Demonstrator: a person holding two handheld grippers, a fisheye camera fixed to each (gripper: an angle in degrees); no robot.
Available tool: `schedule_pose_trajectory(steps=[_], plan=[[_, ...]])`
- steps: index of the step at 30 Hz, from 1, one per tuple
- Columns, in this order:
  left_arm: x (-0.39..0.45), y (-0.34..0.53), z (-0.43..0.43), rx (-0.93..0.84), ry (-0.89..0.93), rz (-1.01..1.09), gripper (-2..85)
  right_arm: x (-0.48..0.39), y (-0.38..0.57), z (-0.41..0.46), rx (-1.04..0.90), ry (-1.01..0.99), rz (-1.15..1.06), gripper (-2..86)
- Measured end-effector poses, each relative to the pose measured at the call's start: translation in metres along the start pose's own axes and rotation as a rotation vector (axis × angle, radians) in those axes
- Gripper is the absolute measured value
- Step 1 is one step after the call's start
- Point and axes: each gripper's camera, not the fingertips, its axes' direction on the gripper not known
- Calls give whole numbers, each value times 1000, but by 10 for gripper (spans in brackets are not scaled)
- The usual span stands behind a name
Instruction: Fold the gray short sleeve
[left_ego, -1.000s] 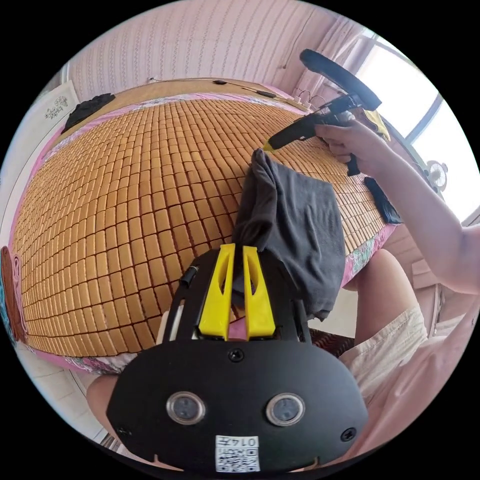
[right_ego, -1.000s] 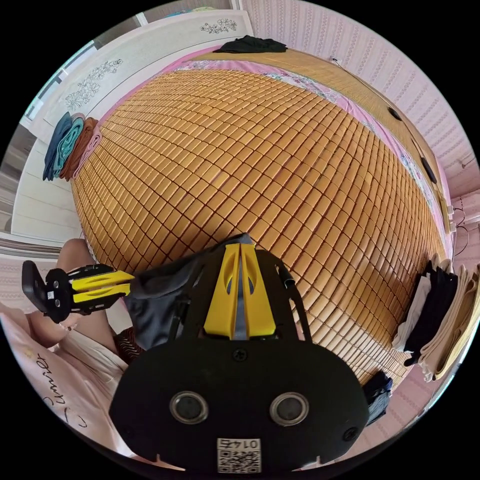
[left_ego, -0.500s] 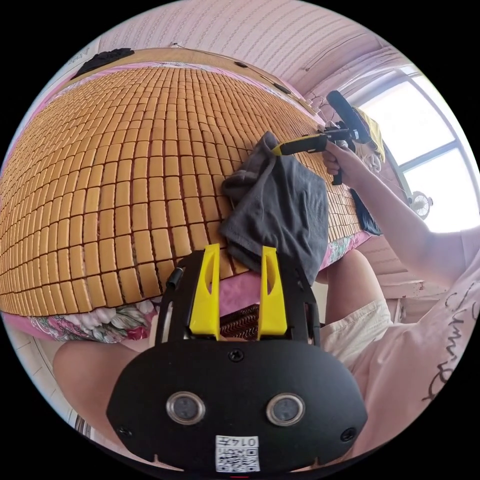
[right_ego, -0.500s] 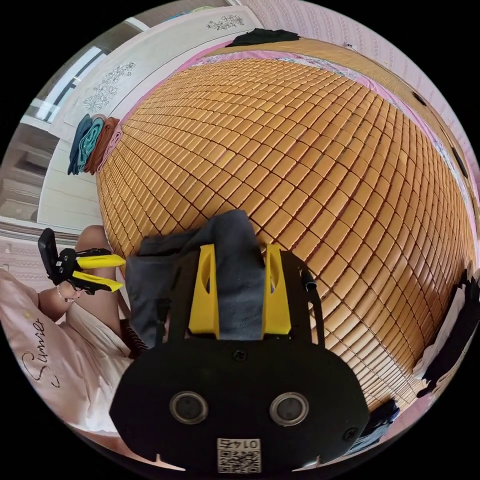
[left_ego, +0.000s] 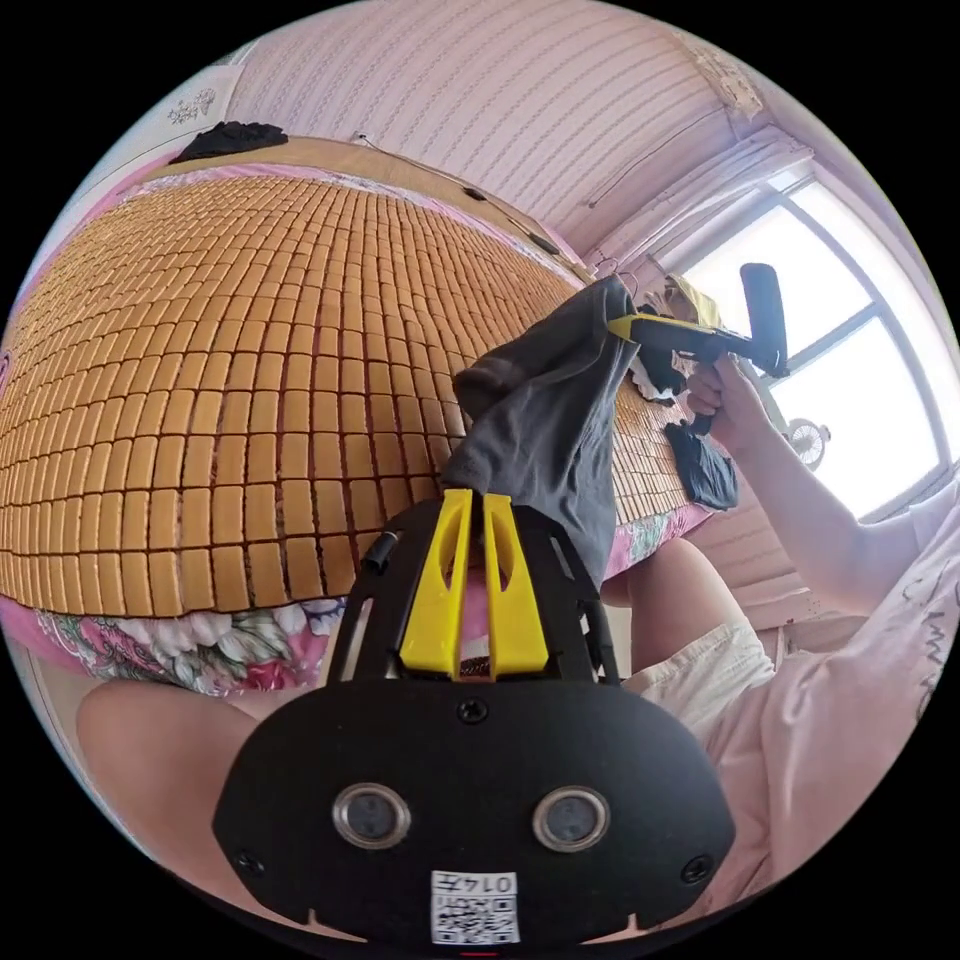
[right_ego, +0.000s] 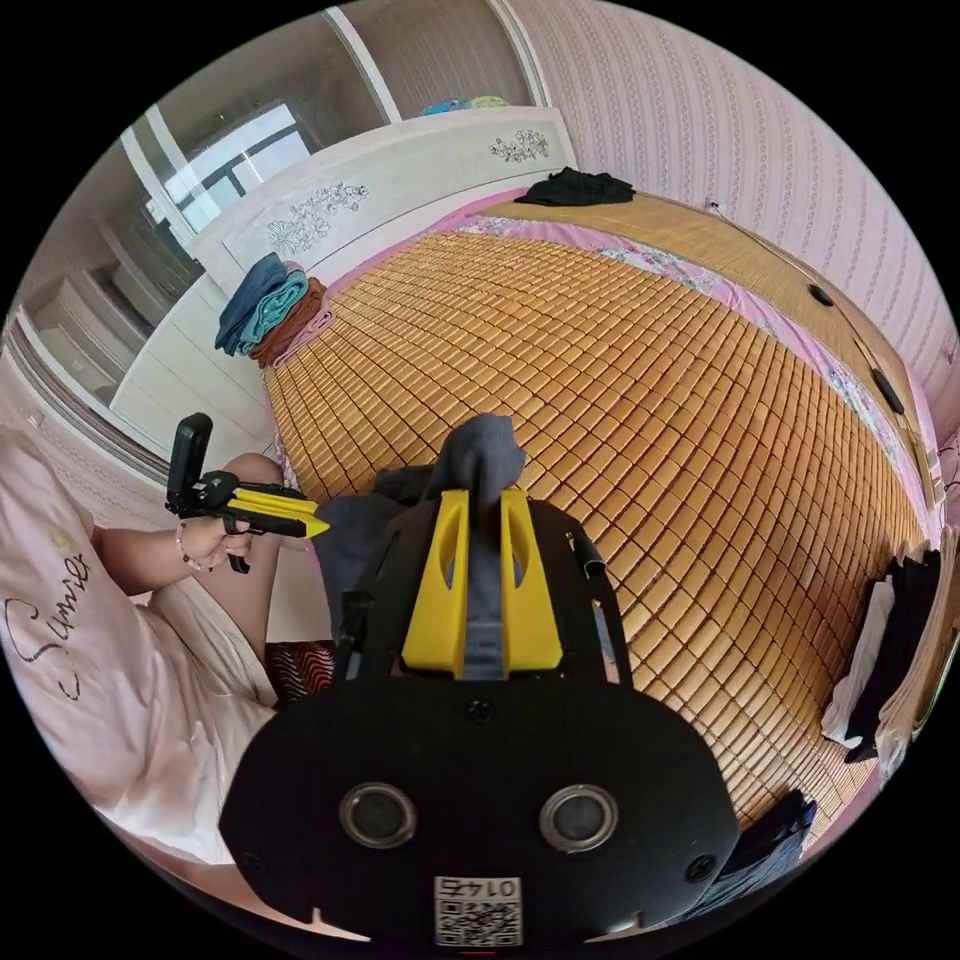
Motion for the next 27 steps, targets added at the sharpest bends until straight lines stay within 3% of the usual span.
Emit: schedule_pose_trajectory(steps=[10,18,21,24,27], plan=[[-13,83,-167,460,-112,-84,-8,-149,-57,-89,212,-9,-383,50],[-60,145,-339,819,-389,-205,-5,-306,-212,-63,276,-196,-682,50],[-95,137,-407,901,-552,-269,10,-377,-305,-28,206,-186,-692,57],[-151,117,-451,867,-741,-454,46,-437,-398,33,87,-152,-580,84],[-206,132,-461,837,-613,-676,68,-462,-421,94,-59,44,-445,128]])
